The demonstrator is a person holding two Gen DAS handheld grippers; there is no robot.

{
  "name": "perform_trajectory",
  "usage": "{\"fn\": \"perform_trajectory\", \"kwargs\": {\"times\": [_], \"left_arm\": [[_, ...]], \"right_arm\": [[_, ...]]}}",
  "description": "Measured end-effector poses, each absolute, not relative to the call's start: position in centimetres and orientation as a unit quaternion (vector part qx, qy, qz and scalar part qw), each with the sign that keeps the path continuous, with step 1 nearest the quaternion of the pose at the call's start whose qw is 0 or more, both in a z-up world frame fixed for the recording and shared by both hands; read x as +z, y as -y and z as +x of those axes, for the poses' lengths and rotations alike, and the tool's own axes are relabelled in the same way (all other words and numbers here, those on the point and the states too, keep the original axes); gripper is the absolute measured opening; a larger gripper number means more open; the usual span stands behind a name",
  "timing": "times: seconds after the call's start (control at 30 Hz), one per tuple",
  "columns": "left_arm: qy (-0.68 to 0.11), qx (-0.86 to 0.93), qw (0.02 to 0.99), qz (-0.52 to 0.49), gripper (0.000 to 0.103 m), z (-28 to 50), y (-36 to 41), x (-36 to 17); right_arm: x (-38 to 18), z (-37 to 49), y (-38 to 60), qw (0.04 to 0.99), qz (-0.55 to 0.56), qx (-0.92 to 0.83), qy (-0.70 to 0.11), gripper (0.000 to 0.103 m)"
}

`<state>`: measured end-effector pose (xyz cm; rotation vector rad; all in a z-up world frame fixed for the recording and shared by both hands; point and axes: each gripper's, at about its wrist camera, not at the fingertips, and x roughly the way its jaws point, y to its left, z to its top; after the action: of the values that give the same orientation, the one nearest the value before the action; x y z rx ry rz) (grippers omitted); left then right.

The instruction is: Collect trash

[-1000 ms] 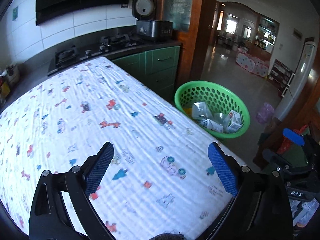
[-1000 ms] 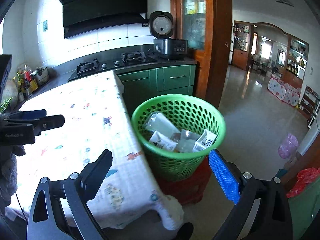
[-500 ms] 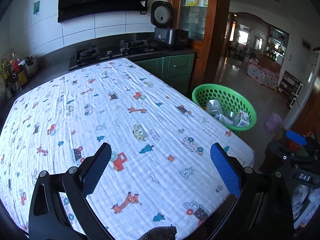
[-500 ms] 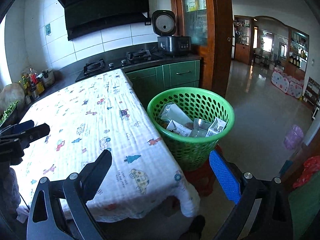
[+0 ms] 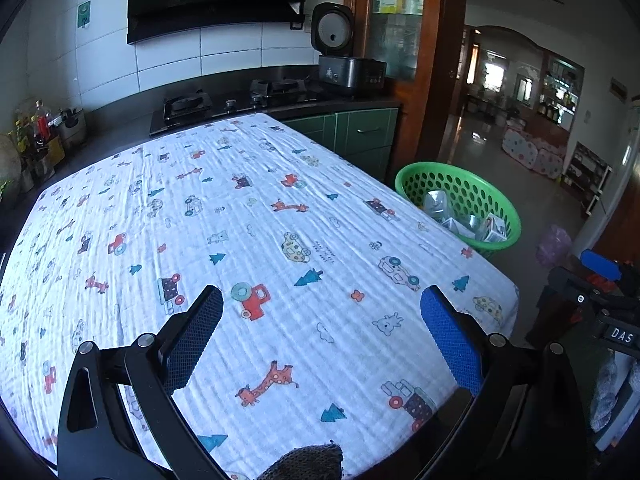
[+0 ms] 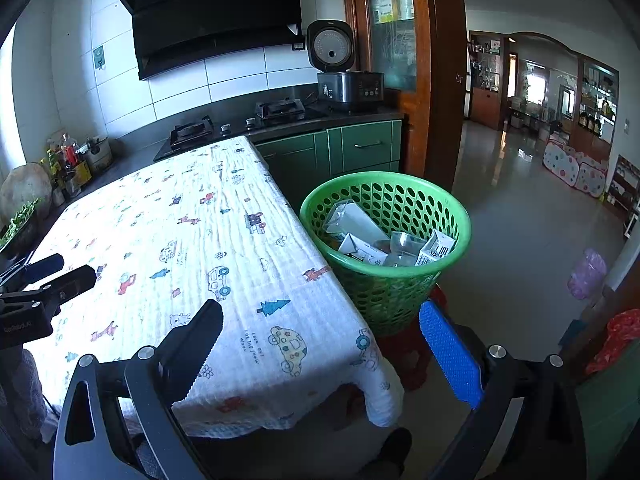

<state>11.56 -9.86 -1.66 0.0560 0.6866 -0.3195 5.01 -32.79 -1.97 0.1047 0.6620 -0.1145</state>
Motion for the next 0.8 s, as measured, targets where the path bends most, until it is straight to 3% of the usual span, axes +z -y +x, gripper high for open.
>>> {"fn": "perform_trajectory", "kwargs": {"times": [0.8], "left_arm": [[-0.326, -0.146, 0.933, 0.033, 0.098, 10.1, 9.4, -1.1]], "right_arm": [[-1.5, 4.3, 32.2, 0.946, 0.058, -0.039, -0.318, 0.096]]}}
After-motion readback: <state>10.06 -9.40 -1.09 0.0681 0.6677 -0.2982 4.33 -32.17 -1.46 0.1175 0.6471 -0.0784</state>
